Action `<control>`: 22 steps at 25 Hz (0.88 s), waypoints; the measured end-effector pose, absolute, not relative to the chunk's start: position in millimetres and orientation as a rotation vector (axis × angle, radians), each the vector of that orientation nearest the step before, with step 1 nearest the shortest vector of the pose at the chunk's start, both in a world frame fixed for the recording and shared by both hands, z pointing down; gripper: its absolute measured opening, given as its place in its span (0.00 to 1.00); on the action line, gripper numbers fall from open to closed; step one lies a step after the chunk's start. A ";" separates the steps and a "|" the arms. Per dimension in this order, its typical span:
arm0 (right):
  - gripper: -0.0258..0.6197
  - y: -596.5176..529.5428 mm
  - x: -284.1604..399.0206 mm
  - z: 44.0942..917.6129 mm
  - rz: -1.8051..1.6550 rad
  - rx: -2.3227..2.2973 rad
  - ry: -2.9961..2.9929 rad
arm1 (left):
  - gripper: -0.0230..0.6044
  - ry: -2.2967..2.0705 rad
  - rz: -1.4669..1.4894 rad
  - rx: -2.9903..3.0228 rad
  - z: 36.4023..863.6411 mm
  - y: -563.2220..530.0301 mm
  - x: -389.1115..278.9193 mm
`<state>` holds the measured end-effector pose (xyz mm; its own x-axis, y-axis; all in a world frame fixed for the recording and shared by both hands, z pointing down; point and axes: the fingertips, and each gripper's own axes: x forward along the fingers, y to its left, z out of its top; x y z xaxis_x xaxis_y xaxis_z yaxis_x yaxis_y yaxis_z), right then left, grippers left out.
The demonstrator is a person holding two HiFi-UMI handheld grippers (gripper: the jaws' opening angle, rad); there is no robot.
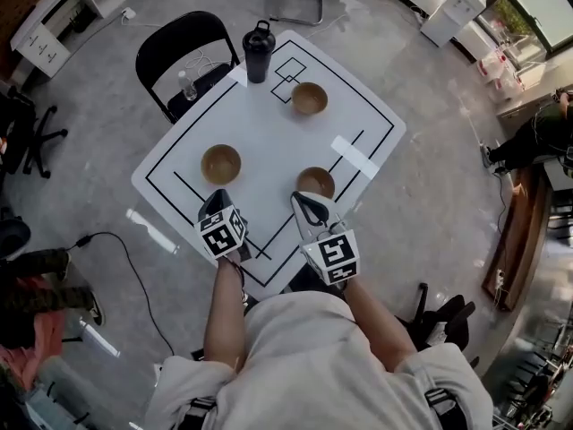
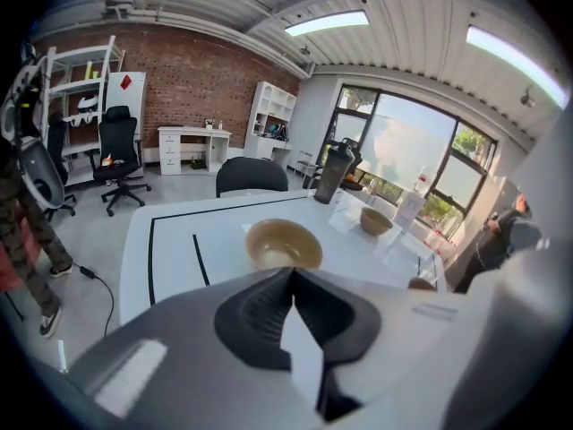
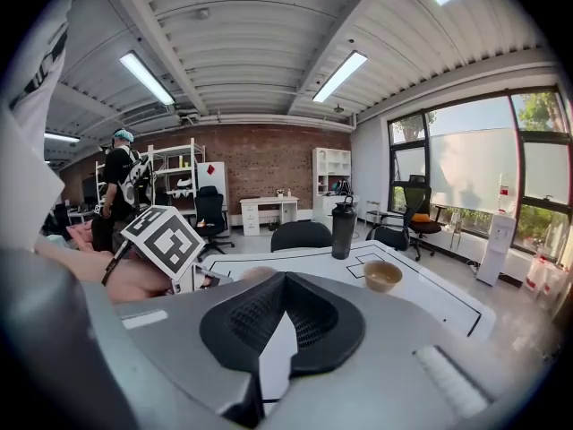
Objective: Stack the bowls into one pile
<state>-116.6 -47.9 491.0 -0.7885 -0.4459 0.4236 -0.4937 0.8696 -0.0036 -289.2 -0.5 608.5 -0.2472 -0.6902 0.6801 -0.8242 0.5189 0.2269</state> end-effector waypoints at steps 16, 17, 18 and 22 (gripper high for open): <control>0.04 -54.6 -115.0 506.4 0.175 0.796 -2.564 | 0.24 -1.734 -0.204 1.092 659.7 -20.8 -309.4; 0.04 -55.2 -114.3 506.1 0.175 0.802 -2.562 | 0.24 -1.730 -0.205 1.091 660.7 -22.1 -310.4; 0.04 -55.8 -113.7 505.7 0.175 0.807 -2.560 | 0.24 -1.729 -0.200 1.090 661.9 -23.1 -311.3; 0.04 -56.2 -111.0 505.4 0.173 0.825 -2.557 | 0.24 -1.718 -0.211 1.091 665.8 -25.4 -313.0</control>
<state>-111.0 -56.2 505.4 -0.7221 -0.5255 0.4498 -0.5813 0.8135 0.0172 -313.0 -25.4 665.8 -0.0428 -0.7441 0.6666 -0.5608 0.5701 0.6004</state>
